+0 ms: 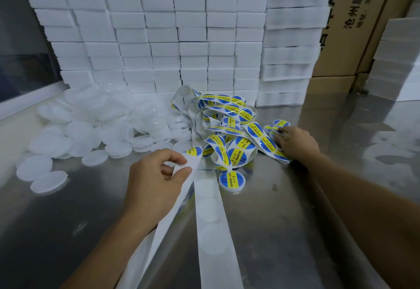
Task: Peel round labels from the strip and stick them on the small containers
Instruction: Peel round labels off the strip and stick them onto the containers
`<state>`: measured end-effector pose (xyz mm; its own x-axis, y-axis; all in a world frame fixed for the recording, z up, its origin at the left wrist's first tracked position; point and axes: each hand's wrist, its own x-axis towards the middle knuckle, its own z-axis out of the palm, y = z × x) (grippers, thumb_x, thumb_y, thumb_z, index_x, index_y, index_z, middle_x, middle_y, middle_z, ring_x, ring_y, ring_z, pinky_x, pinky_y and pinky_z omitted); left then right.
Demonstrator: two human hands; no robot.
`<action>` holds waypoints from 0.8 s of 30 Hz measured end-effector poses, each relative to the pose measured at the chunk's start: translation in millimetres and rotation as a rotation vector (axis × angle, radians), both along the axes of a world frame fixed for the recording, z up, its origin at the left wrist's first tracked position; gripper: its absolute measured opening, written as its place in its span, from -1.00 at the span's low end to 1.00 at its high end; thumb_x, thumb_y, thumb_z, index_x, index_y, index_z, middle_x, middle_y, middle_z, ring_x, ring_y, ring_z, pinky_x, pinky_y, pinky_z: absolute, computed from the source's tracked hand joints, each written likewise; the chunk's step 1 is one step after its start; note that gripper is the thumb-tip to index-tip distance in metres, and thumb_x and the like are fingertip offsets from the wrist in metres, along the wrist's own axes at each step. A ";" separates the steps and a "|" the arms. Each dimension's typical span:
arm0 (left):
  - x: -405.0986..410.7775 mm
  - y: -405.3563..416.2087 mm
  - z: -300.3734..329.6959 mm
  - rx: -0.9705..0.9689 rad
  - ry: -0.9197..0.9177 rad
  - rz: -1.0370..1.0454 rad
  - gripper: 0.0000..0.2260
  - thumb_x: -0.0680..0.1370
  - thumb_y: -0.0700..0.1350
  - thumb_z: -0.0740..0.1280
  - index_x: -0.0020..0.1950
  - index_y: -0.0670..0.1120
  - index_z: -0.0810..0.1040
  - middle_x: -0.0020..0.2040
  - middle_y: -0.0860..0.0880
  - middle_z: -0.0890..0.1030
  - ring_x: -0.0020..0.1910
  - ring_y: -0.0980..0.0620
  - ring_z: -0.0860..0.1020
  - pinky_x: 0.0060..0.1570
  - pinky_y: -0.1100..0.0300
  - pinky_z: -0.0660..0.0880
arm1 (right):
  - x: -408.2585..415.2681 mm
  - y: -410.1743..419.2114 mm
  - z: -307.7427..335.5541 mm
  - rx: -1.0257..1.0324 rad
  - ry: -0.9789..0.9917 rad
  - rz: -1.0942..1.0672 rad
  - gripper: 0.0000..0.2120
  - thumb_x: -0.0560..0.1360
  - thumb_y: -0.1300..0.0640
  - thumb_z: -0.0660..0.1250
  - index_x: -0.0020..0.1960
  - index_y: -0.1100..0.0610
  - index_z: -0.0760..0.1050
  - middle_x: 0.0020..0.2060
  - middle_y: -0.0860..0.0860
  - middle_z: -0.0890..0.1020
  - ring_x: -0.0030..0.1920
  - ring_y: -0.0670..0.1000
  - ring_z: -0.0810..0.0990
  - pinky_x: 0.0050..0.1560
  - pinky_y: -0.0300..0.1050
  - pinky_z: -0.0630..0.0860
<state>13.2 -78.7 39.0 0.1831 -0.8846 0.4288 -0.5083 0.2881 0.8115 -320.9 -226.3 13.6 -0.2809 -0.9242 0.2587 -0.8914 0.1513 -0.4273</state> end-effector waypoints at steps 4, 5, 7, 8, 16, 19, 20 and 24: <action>0.0 -0.4 0.9 -0.010 -0.014 -0.004 -0.80 0.39 -0.17 0.53 -0.25 0.11 0.59 -0.25 0.06 0.65 -0.37 0.12 0.55 -0.27 0.25 0.50 | -1.9 -5.1 4.2 -0.026 0.047 -0.047 -0.67 0.57 -0.08 0.24 0.25 0.04 0.53 0.17 0.13 0.61 0.15 0.22 0.55 0.13 0.04 0.40; -0.3 -0.4 1.4 -0.010 -0.015 -0.007 -0.80 0.39 -0.16 0.53 -0.25 0.11 0.60 -0.25 0.05 0.65 -0.37 0.11 0.55 -0.27 0.25 0.51 | 0.7 -4.3 4.9 -0.087 0.050 -0.055 -0.69 0.57 -0.06 0.25 0.24 0.03 0.54 0.18 0.11 0.60 0.16 0.20 0.54 0.14 0.04 0.37; -0.7 -0.2 2.0 -0.011 -0.010 -0.009 -0.81 0.39 -0.16 0.53 -0.24 0.11 0.61 -0.23 0.05 0.66 -0.35 0.12 0.55 -0.28 0.30 0.52 | 10.8 -0.1 8.1 -0.224 0.037 -0.045 -0.74 0.55 -0.01 0.27 0.19 0.02 0.58 0.15 0.08 0.60 0.16 0.18 0.53 0.17 0.06 0.34; -1.0 -0.1 2.0 -0.014 -0.005 -0.014 -0.82 0.40 -0.17 0.53 -0.23 0.11 0.61 -0.22 0.06 0.66 -0.35 0.13 0.56 -0.30 0.33 0.52 | 17.1 3.2 10.5 -0.276 0.024 -0.027 -0.76 0.55 0.02 0.28 0.15 0.03 0.60 0.12 0.07 0.61 0.14 0.17 0.54 0.17 0.07 0.34; -3.7 4.9 6.9 0.010 0.116 -0.090 -0.74 0.46 -0.29 0.45 -0.15 0.11 0.64 -0.41 0.06 0.65 -0.50 0.20 0.50 -0.41 0.50 0.38 | 83.9 63.2 29.8 -0.607 -0.166 0.298 -0.91 0.51 0.19 0.36 -0.07 0.18 0.63 -0.16 0.04 0.68 -0.12 0.05 0.61 -0.04 0.01 0.52; -5.6 8.5 11.3 0.007 0.257 -0.173 -0.66 0.46 -0.37 0.42 -0.12 0.11 0.63 -0.13 0.23 0.67 -0.44 0.21 0.56 -0.32 0.48 0.44 | 117.2 93.2 34.6 -0.614 -0.298 0.430 -0.93 0.51 0.20 0.38 -0.07 0.17 0.63 -0.29 -0.02 0.66 -0.27 -0.10 0.59 -0.16 -0.05 0.55; -6.4 9.9 12.6 0.005 0.298 -0.203 -0.64 0.45 -0.40 0.41 -0.11 0.11 0.63 -0.06 0.23 0.67 -0.42 0.20 0.57 -0.28 0.45 0.46 | 126.6 101.6 35.7 -0.593 -0.326 0.459 -0.93 0.52 0.17 0.38 -0.06 0.15 0.62 -0.32 -0.03 0.66 -0.30 -0.10 0.59 -0.18 -0.04 0.55; -9.8 13.3 15.3 0.014 0.387 -0.347 -0.57 0.45 -0.47 0.36 0.00 0.08 0.62 0.13 0.17 0.64 -0.22 0.12 0.61 -0.11 0.35 0.53 | 157.6 127.9 38.9 -0.337 -0.534 0.558 -0.83 0.55 -0.05 0.33 0.06 0.01 0.50 -0.31 -0.01 0.68 -0.26 -0.01 0.66 -0.12 0.09 0.59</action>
